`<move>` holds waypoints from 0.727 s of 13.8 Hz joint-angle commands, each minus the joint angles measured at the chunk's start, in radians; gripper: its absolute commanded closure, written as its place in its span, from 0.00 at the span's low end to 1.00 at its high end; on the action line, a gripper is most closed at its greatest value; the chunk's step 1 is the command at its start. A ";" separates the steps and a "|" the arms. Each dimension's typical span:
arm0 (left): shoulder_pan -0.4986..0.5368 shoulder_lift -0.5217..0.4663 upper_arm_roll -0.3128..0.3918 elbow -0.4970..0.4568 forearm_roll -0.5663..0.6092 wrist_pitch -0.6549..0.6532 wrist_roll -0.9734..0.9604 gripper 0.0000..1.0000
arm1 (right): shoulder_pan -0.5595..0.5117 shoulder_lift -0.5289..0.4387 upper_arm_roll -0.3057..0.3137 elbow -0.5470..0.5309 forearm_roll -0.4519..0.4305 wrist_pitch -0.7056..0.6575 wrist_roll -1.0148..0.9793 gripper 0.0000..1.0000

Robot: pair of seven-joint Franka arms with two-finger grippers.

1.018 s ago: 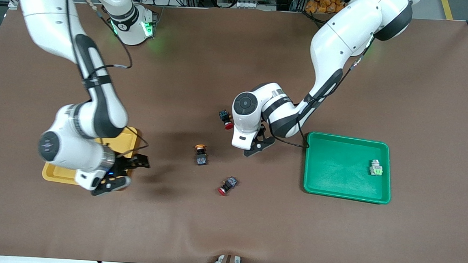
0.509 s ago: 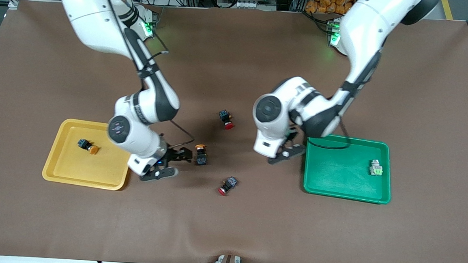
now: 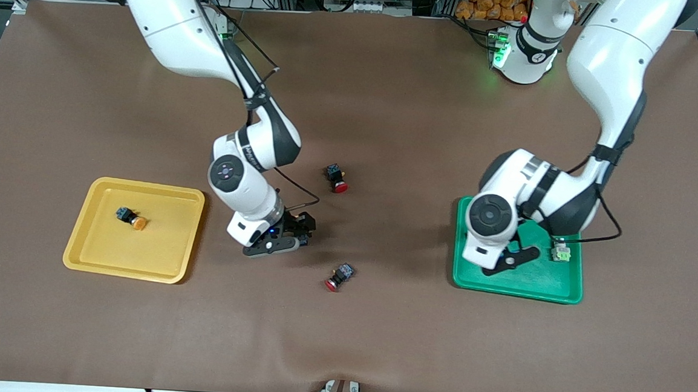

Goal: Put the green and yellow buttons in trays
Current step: 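Release the green button in the green tray with the left gripper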

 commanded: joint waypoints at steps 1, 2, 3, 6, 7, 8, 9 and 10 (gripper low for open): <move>0.001 -0.005 -0.005 -0.023 0.094 -0.003 -0.016 0.69 | 0.035 0.030 -0.021 0.001 -0.037 0.039 0.023 0.00; 0.010 -0.005 -0.003 -0.025 0.111 -0.005 -0.018 0.33 | 0.040 0.036 -0.021 0.001 -0.037 0.047 0.044 0.00; 0.015 -0.011 -0.003 -0.026 0.128 -0.020 -0.015 0.00 | 0.051 0.045 -0.021 0.001 -0.037 0.054 0.082 0.00; 0.022 -0.036 -0.005 -0.026 0.157 -0.074 0.010 0.00 | 0.057 0.053 -0.021 -0.002 -0.037 0.077 0.093 0.55; 0.019 -0.050 -0.012 -0.022 0.157 -0.087 0.011 0.00 | 0.057 0.053 -0.021 -0.007 -0.037 0.077 0.093 0.90; 0.015 -0.065 -0.017 -0.016 0.152 -0.109 0.011 0.00 | 0.054 0.051 -0.021 -0.010 -0.037 0.077 0.093 1.00; 0.010 -0.088 -0.019 -0.014 0.143 -0.121 0.021 0.00 | 0.054 0.051 -0.021 -0.010 -0.037 0.077 0.093 1.00; 0.011 -0.106 -0.031 -0.014 0.140 -0.126 0.045 0.00 | 0.051 0.051 -0.021 -0.010 -0.037 0.077 0.093 1.00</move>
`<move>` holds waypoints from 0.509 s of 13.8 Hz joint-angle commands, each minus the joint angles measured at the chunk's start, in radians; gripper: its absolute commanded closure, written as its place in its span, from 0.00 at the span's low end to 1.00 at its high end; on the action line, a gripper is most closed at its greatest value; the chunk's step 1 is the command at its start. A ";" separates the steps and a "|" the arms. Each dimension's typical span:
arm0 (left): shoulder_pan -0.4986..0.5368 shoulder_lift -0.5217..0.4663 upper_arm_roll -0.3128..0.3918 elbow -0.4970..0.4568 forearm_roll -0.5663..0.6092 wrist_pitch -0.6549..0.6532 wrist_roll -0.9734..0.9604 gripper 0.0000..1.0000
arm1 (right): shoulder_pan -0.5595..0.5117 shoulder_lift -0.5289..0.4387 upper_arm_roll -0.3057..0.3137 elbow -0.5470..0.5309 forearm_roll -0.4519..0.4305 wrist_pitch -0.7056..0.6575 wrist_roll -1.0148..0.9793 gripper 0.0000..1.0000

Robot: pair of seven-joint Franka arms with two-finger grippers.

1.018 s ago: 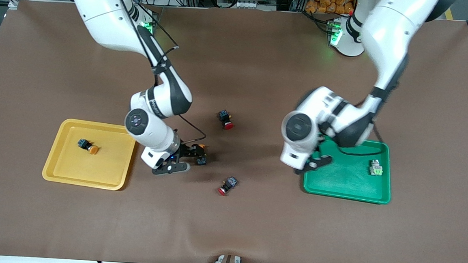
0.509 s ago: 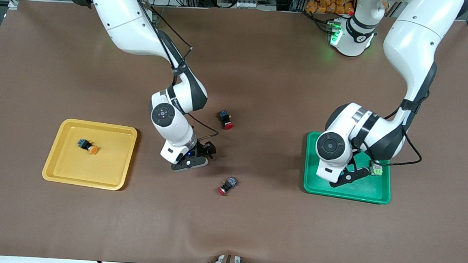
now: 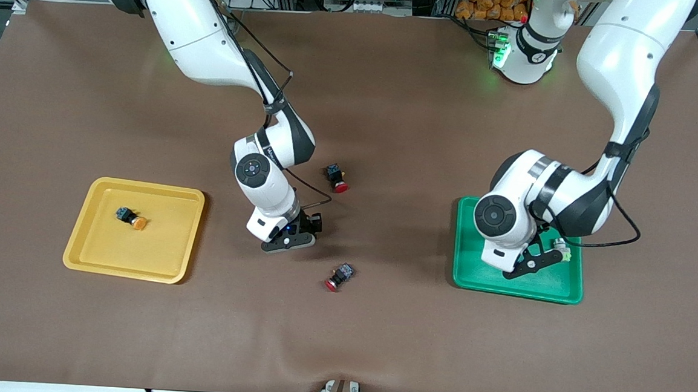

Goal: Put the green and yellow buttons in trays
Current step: 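Release the green button in the green tray with the left gripper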

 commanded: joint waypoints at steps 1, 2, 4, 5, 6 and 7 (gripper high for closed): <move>0.004 -0.085 -0.030 -0.010 0.004 -0.038 0.082 0.00 | 0.001 -0.009 -0.009 -0.008 -0.016 0.010 0.026 1.00; 0.005 -0.108 -0.032 -0.007 0.003 -0.056 0.146 0.00 | -0.010 -0.027 -0.013 -0.008 -0.016 0.001 0.023 1.00; 0.008 -0.160 -0.032 0.023 -0.080 -0.064 0.247 0.00 | -0.024 -0.087 -0.052 -0.008 -0.017 -0.010 0.012 1.00; 0.009 -0.180 -0.029 0.063 -0.167 -0.064 0.286 0.00 | -0.024 -0.116 -0.087 -0.013 -0.017 -0.022 0.009 1.00; 0.024 -0.195 -0.029 0.094 -0.253 -0.065 0.315 0.00 | -0.025 -0.141 -0.124 -0.025 -0.017 -0.023 -0.008 1.00; 0.055 -0.214 -0.030 0.112 -0.339 -0.065 0.327 0.00 | -0.033 -0.170 -0.152 -0.051 -0.017 -0.025 -0.061 1.00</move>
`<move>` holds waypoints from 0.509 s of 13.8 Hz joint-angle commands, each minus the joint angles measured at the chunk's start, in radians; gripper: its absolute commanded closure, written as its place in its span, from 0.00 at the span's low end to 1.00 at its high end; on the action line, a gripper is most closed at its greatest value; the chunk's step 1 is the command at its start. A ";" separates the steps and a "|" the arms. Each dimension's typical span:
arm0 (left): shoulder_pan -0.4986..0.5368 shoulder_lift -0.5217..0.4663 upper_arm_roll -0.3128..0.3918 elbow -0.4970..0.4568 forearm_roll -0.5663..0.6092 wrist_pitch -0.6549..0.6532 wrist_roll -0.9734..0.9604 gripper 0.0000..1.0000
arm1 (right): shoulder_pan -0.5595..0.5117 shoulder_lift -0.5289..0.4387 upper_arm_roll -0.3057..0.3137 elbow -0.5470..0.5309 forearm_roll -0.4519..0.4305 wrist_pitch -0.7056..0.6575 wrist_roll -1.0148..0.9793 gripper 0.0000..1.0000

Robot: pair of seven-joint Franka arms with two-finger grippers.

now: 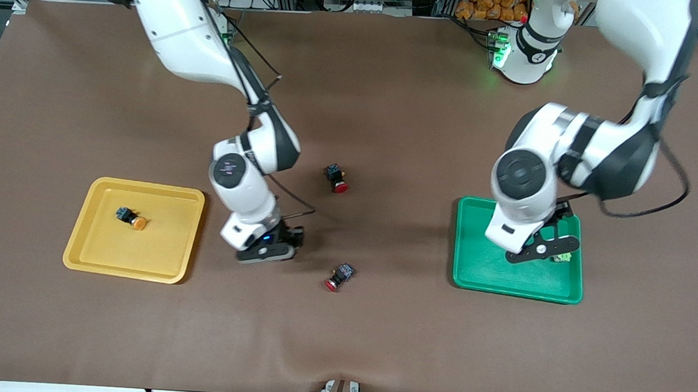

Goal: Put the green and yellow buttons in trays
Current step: 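Release the green button in the green tray with the left gripper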

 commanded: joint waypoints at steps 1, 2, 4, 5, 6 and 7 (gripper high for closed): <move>0.068 -0.055 -0.008 0.043 -0.191 -0.017 0.063 0.00 | -0.036 -0.113 -0.055 -0.096 -0.016 -0.021 -0.123 1.00; 0.083 -0.072 -0.010 0.045 -0.227 -0.017 0.080 0.00 | -0.070 -0.137 -0.058 -0.130 -0.014 -0.015 -0.192 1.00; 0.099 -0.110 -0.005 0.065 -0.244 -0.015 0.144 0.00 | -0.147 -0.167 -0.057 -0.146 -0.014 -0.021 -0.334 1.00; 0.117 -0.133 -0.008 0.065 -0.249 -0.017 0.167 0.00 | -0.177 -0.176 -0.057 -0.144 -0.014 -0.027 -0.449 1.00; 0.137 -0.156 -0.008 0.065 -0.276 -0.017 0.195 0.00 | -0.217 -0.179 -0.057 -0.143 -0.013 -0.044 -0.558 1.00; 0.157 -0.174 -0.008 0.065 -0.302 -0.017 0.231 0.00 | -0.255 -0.179 -0.057 -0.143 -0.011 -0.068 -0.658 1.00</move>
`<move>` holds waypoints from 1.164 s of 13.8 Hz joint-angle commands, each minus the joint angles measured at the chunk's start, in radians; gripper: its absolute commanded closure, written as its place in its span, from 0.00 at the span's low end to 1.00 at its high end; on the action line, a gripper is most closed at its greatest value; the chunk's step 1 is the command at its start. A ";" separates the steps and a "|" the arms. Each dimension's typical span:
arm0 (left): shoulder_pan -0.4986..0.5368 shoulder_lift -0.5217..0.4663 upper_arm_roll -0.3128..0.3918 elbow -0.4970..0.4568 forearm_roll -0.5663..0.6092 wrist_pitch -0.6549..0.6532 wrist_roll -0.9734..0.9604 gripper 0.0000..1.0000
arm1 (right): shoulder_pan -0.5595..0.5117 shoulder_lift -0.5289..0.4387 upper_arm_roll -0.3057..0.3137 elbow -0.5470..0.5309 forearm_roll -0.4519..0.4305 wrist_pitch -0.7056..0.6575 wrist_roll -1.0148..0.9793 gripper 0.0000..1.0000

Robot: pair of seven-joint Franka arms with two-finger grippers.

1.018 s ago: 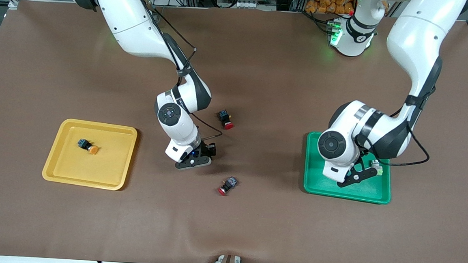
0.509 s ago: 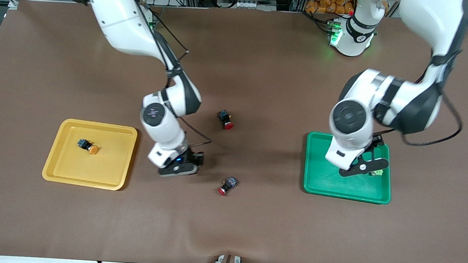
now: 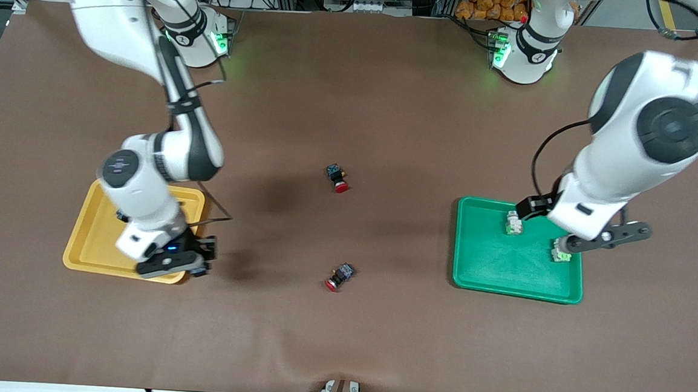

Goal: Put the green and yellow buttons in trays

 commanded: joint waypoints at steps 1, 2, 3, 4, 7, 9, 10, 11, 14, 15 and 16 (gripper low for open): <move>0.050 -0.079 -0.008 -0.007 -0.063 -0.012 0.081 0.00 | -0.103 -0.041 0.019 -0.039 -0.009 -0.068 -0.266 1.00; 0.053 -0.108 -0.006 -0.010 -0.066 -0.014 0.082 0.00 | -0.142 -0.034 0.020 -0.039 -0.008 -0.100 -0.367 1.00; 0.053 -0.140 -0.003 -0.015 -0.068 -0.034 0.084 0.00 | -0.169 -0.031 0.022 -0.040 -0.006 -0.128 -0.462 1.00; 0.053 -0.160 -0.003 -0.015 -0.068 -0.058 0.085 0.00 | -0.180 -0.021 0.022 -0.040 -0.006 -0.154 -0.557 0.99; 0.018 -0.208 0.041 -0.018 -0.094 -0.058 0.107 0.00 | -0.211 0.022 0.025 -0.039 0.005 -0.157 -0.707 0.11; -0.118 -0.255 0.208 -0.046 -0.114 -0.078 0.136 0.00 | -0.201 0.021 0.031 -0.040 0.038 -0.171 -0.707 0.00; -0.149 -0.274 0.266 -0.062 -0.140 -0.086 0.177 0.00 | -0.197 0.018 0.032 -0.037 0.039 -0.199 -0.707 0.00; -0.146 -0.291 0.294 -0.078 -0.178 -0.094 0.232 0.00 | -0.197 0.015 0.040 -0.034 0.040 -0.228 -0.706 0.00; -0.106 -0.332 0.310 -0.118 -0.203 -0.133 0.316 0.00 | -0.196 -0.016 0.068 -0.032 0.132 -0.305 -0.700 0.00; -0.102 -0.355 0.313 -0.136 -0.203 -0.137 0.316 0.00 | -0.197 -0.037 0.068 -0.032 0.172 -0.311 -0.695 0.00; -0.097 -0.375 0.317 -0.151 -0.203 -0.137 0.317 0.00 | -0.205 -0.062 0.066 -0.032 0.181 -0.326 -0.675 0.00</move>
